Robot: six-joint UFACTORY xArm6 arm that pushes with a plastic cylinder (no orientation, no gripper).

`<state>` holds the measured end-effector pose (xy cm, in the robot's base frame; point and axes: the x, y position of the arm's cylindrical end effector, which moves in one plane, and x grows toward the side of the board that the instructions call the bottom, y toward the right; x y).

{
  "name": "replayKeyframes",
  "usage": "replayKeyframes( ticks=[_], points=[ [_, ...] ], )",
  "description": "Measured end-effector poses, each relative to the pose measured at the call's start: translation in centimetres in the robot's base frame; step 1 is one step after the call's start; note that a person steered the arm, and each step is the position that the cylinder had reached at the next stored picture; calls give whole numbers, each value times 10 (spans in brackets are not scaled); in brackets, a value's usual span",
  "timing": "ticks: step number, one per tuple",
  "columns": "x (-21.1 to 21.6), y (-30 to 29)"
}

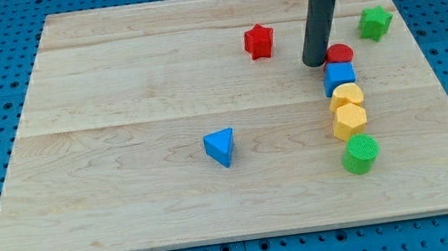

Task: Bring the green star and red star above the red circle

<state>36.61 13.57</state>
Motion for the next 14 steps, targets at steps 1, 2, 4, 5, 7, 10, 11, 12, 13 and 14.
replayKeyframes(
  ticks=[1, 2, 4, 5, 7, 10, 11, 12, 13, 14],
  points=[
    [-53, 21],
    [-108, 78],
    [-74, 120],
    [-70, 102],
    [-77, 134],
    [-40, 78],
    [-40, 63],
    [-55, 64],
    [-113, 19],
    [-136, -95]
  ],
)
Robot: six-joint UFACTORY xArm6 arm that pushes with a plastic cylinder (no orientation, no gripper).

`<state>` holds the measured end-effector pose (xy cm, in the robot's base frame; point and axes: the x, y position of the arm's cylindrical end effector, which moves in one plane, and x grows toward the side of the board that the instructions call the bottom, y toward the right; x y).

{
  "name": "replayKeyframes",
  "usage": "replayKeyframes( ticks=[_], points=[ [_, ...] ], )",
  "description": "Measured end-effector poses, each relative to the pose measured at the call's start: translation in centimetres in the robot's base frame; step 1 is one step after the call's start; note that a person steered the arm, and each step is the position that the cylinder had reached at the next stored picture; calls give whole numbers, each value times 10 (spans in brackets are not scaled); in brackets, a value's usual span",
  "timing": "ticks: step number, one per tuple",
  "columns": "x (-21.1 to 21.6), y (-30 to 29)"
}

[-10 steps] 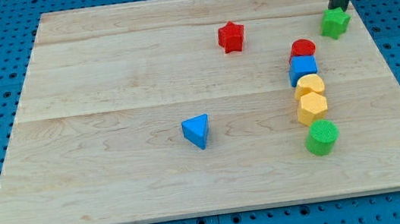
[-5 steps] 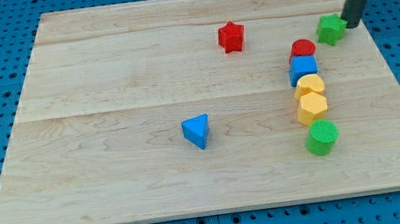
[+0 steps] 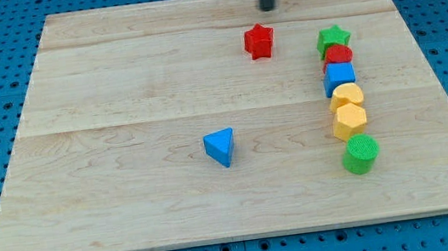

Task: Bring the green star and red star above the red circle

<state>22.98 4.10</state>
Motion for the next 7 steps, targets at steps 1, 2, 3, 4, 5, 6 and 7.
replayKeyframes(
  ticks=[1, 2, 3, 4, 5, 6, 7],
  points=[
    [25, -30],
    [62, -30],
    [79, -30],
    [85, -30],
    [98, -2],
    [98, -1],
    [87, 3]
  ],
)
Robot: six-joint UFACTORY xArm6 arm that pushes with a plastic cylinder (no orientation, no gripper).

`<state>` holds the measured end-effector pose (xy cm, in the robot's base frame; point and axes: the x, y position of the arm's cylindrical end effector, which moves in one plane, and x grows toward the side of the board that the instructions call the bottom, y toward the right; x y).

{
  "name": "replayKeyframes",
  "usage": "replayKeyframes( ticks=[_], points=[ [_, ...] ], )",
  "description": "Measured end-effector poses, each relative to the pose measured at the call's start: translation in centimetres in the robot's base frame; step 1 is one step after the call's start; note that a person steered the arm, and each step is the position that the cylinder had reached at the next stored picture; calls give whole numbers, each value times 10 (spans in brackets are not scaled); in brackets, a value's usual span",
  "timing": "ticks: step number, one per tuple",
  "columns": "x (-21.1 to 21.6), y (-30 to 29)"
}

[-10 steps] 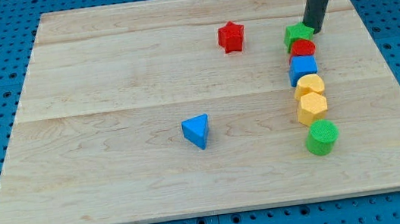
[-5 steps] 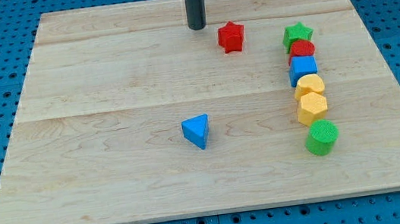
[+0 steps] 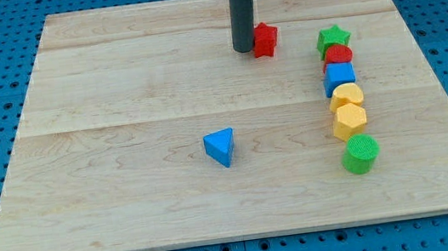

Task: Bring the green star and red star above the red circle

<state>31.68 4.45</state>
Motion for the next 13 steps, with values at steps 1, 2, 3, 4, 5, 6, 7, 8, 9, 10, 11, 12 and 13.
replayKeyframes(
  ticks=[1, 2, 3, 4, 5, 6, 7, 8, 9, 10, 11, 12, 13],
  points=[
    [-18, 10],
    [-19, 41],
    [-19, 56],
    [-19, 77],
    [-47, 99],
    [-77, 118],
    [-86, 92],
    [-48, 7],
    [-2, -1],
    [-2, 24],
    [0, 48],
    [-3, 51],
    [-9, 58]
  ],
)
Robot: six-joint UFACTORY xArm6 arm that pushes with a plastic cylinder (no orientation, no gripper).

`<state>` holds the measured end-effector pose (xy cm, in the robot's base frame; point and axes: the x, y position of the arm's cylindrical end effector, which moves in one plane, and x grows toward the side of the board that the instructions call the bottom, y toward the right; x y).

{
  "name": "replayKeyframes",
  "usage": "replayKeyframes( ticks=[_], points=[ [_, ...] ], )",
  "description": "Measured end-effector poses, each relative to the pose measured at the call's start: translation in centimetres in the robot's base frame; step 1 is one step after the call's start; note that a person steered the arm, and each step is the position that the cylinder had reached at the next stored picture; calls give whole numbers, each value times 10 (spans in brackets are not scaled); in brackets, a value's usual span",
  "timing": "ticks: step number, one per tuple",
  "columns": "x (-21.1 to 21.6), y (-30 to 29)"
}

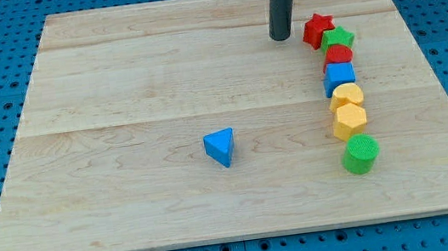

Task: Bring the green star and red star above the red circle

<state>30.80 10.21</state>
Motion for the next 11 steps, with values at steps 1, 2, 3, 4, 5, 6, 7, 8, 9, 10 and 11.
replayKeyframes(
  ticks=[1, 2, 3, 4, 5, 6, 7, 8, 9, 10, 11],
  points=[
    [0, 20],
    [0, 33],
    [-3, 39],
    [-3, 55],
    [-10, 60],
    [-53, 60],
    [-33, 112],
    [-2, 195],
    [10, 181],
    [9, 139],
    [9, 133]
  ],
)
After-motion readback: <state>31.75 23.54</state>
